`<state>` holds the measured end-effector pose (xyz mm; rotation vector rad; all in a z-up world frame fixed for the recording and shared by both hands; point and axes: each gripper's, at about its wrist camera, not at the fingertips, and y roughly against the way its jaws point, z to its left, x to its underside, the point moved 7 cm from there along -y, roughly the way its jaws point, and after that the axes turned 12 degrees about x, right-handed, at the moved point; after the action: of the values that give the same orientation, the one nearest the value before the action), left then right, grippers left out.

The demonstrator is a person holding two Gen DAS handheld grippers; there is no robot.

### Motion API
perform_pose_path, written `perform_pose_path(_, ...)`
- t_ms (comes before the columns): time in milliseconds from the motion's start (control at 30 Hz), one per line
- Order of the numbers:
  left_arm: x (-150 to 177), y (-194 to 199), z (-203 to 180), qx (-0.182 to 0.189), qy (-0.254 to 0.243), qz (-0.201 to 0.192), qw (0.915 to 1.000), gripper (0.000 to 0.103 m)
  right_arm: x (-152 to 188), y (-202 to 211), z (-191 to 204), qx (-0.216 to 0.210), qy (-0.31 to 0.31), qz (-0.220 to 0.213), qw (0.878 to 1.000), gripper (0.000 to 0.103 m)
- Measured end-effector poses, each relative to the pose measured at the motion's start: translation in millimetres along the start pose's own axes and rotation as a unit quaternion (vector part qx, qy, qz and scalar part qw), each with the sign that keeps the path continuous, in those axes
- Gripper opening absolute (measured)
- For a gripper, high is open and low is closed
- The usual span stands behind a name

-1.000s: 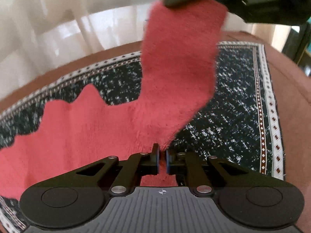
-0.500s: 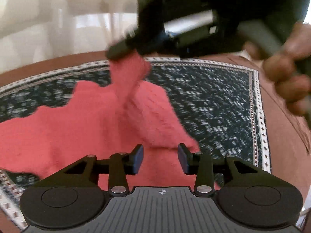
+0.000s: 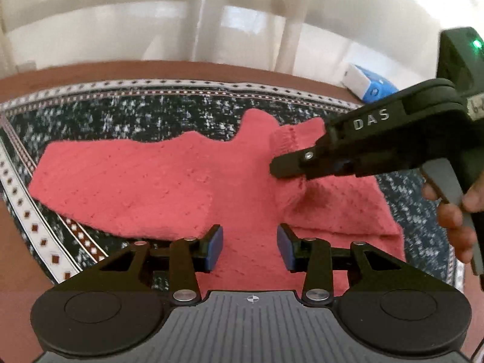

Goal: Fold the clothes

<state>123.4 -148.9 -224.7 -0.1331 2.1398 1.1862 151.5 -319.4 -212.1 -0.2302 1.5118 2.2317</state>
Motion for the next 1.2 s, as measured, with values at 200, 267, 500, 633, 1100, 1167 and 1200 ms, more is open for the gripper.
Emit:
perform_pose_path(200,-8,-6,-10,0.003,-0.021,0.000,0.9998,0.056,-6,39,-13,0.005,0.002,-0.049,0.999,0.045)
perform_pose_path(267,-14,-11,-10,0.000,-0.024,0.000,0.9997,0.056,-7,58,-29,0.026,0.003,-0.070,0.997,0.048)
perform_pose_path(500,-26,-26,5,-0.014,0.001,0.013,0.9998,0.056,21,63,-100,0.089,-0.046,-0.054,0.994,0.051)
perform_pose_path(633,-28,-34,4,-0.019,-0.005,0.025,0.9995,0.043,32,47,-107,0.087,-0.060,-0.041,0.994,0.050)
perform_pose_path(1100,-21,-40,-20,-0.045,-0.070,0.041,0.9957,0.036,35,49,-118,0.118,0.000,-0.030,0.993,0.021)
perform_pose_path(1167,-25,-25,-15,-0.055,-0.056,0.022,0.9966,0.052,34,57,-114,0.124,0.006,-0.040,0.991,0.032)
perform_pose_path(1200,-28,-15,-11,-0.064,-0.050,0.007,0.9966,0.059,32,63,-111,0.124,0.008,-0.050,0.991,0.033)
